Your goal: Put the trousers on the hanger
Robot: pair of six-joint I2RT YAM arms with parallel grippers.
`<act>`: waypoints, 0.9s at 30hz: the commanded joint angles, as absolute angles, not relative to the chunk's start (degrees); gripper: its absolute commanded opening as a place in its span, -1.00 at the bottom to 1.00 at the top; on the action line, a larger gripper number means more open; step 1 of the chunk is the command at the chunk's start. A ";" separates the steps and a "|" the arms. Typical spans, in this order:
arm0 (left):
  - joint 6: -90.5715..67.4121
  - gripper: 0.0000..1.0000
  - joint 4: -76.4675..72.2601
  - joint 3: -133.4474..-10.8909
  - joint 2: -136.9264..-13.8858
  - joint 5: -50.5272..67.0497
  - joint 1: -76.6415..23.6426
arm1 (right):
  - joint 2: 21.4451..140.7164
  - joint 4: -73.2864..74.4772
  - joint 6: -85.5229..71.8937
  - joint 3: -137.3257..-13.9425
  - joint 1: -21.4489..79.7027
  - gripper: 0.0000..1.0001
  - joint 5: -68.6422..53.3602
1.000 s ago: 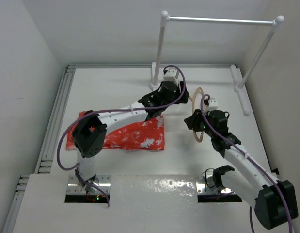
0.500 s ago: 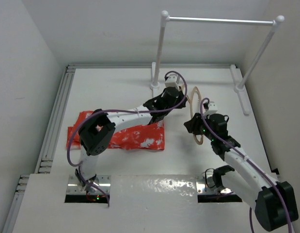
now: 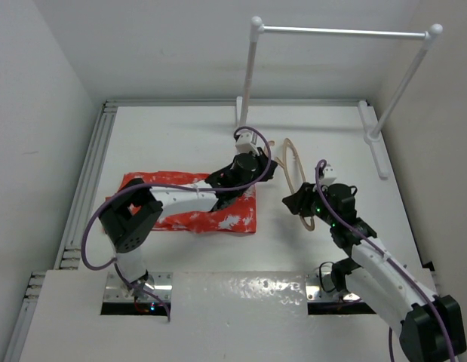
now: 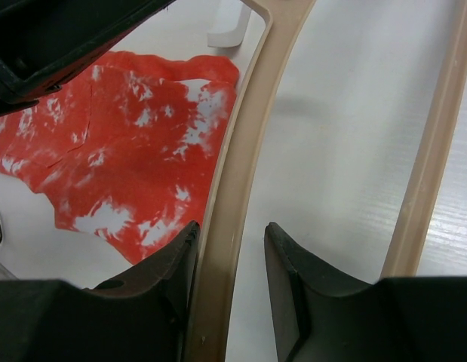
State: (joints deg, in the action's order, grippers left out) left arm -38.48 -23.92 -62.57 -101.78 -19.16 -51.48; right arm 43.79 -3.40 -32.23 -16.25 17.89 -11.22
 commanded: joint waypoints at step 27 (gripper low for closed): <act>-46.40 -1.00 -39.46 -36.31 -88.59 -25.40 -51.42 | 52.55 -4.57 -38.93 -22.24 17.58 -0.69 -19.78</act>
